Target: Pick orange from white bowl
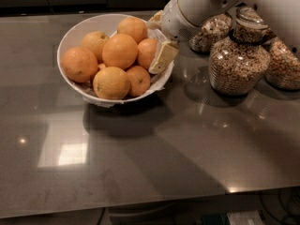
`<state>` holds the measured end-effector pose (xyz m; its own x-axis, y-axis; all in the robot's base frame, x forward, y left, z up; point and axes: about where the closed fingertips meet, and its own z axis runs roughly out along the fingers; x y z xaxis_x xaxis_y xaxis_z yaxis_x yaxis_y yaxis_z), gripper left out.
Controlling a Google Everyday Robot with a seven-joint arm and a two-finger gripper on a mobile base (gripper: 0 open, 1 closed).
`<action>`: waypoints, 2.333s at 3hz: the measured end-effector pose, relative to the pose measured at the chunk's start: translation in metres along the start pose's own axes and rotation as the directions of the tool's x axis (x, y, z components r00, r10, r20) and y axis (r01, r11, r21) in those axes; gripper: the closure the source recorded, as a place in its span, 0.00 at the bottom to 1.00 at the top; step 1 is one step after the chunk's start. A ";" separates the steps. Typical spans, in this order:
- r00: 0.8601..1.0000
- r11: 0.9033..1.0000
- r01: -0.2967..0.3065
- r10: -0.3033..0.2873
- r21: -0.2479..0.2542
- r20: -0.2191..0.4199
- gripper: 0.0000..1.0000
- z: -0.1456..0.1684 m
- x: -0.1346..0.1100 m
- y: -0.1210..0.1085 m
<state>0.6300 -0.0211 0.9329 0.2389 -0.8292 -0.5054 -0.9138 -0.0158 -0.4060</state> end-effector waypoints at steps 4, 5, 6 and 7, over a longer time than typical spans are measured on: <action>0.999 0.999 -0.043 0.044 -0.034 0.025 0.33 0.027 0.011 0.001; 0.999 0.998 -0.044 0.045 -0.038 0.027 0.32 0.028 0.011 0.001; 0.998 0.998 -0.046 0.047 -0.043 0.031 0.51 0.028 0.013 0.000; 0.998 0.998 -0.046 0.047 -0.043 0.031 0.75 0.028 0.013 0.000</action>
Offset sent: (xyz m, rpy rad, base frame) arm 0.0097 -0.0120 -0.0180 0.0197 0.0336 -0.0457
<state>0.6424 -0.0161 0.9052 0.2058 -0.8114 -0.5471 -0.9371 -0.0023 -0.3490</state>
